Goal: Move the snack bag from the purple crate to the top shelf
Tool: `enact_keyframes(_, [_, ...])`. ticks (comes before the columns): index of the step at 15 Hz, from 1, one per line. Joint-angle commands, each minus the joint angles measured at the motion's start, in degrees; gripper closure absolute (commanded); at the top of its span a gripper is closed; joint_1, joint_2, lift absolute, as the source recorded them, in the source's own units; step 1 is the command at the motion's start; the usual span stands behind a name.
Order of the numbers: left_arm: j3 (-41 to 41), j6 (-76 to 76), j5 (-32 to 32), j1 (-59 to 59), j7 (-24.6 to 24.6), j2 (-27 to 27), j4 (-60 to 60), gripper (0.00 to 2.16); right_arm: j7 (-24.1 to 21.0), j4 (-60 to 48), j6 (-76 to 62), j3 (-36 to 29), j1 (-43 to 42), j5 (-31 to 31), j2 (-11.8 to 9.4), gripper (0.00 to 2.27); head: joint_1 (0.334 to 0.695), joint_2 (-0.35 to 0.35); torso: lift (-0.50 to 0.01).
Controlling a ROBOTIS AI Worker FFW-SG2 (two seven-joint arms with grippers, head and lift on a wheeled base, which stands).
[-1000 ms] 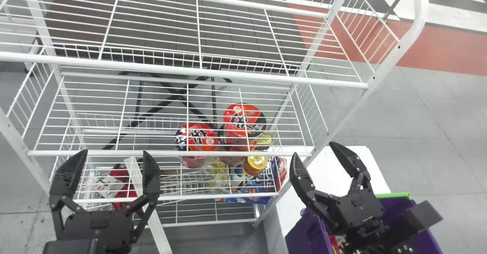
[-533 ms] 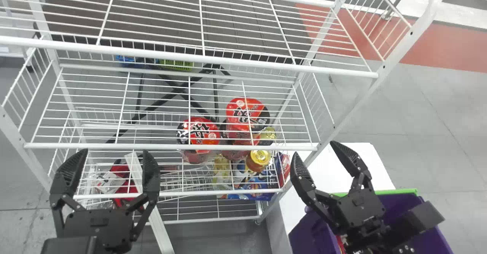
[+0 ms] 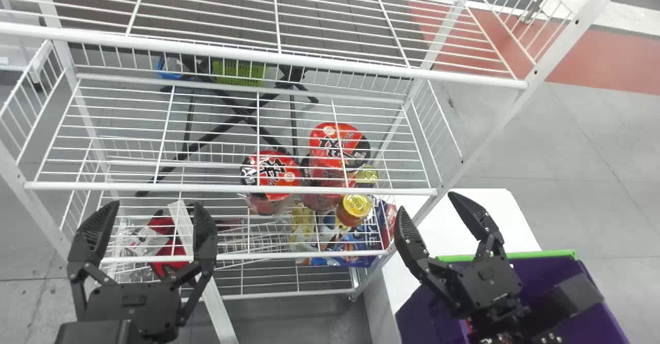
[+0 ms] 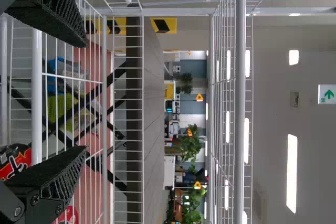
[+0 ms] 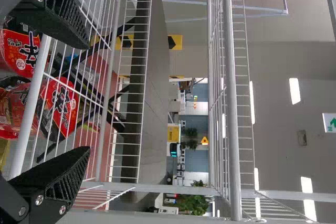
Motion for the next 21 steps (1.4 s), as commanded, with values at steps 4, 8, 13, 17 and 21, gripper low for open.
enact_keyframes(4, [-0.01,0.00,0.00,-0.09,0.13,-0.05,0.09,0.13,0.09,0.09,-0.17,-0.09,-0.09,-0.19,-0.33,0.14,0.695,-0.282,-0.326])
enact_keyframes(8, [-0.01,0.00,0.00,-0.09,0.39,-0.05,0.18,0.13,0.62,0.09,-0.34,-0.18,-0.18,-0.37,-0.33,0.14,0.695,-0.282,-0.341])
enact_keyframes(13, [0.07,0.00,0.18,-0.09,0.48,-0.14,0.26,0.13,0.62,0.09,-0.52,-0.27,-0.09,-0.46,-0.33,0.14,0.695,-0.279,-0.361])
enact_keyframes(17, [-0.01,0.00,0.18,-0.09,0.57,-0.14,0.26,0.13,0.62,0.09,-0.87,-0.53,-0.09,-0.72,-0.33,0.14,0.695,-0.280,-0.377])
enact_keyframes(21, [-0.10,0.00,0.09,-0.09,0.57,-0.14,0.26,0.13,0.62,0.09,-1.75,-0.71,0.26,-1.07,-0.42,0.14,0.695,-0.284,-0.393])
